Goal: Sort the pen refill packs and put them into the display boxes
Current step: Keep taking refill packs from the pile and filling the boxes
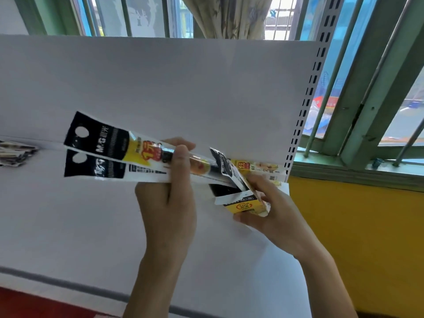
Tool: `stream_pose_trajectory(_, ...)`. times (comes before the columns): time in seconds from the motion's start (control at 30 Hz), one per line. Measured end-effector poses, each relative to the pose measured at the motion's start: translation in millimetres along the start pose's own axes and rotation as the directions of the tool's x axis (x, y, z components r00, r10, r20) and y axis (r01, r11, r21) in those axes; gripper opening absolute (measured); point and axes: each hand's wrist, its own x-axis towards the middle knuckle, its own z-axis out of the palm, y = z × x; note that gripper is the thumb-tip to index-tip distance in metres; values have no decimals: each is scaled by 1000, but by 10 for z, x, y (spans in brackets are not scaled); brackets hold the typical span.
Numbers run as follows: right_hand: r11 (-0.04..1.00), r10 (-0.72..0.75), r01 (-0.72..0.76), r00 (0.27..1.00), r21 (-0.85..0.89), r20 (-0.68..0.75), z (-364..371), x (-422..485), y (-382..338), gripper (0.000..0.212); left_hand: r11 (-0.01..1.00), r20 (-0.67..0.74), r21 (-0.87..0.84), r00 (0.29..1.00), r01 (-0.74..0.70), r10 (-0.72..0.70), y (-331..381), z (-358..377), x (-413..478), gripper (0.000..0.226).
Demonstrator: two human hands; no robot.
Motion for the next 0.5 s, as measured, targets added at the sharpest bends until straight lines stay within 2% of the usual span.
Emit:
stream_pose_trajectory(0.17, 1000, -9, 9, 1000, -11, -18, 3, -17, -46, 64, 997, -34, 74, 999, 21, -18, 5, -43, -19, 11)
stream_pose_trajectory(0.3, 996, -44, 43, 999, -73, -11, 43, -20, -90, 64, 982, -53, 183, 997, -43, 54, 56, -95, -6, 8)
stream_pose_trajectory(0.5, 987, -27, 25, 1000, -161, -9, 65, 4, -120, 65, 975, -21, 179, 991, 131, -130, -68, -80, -22, 3)
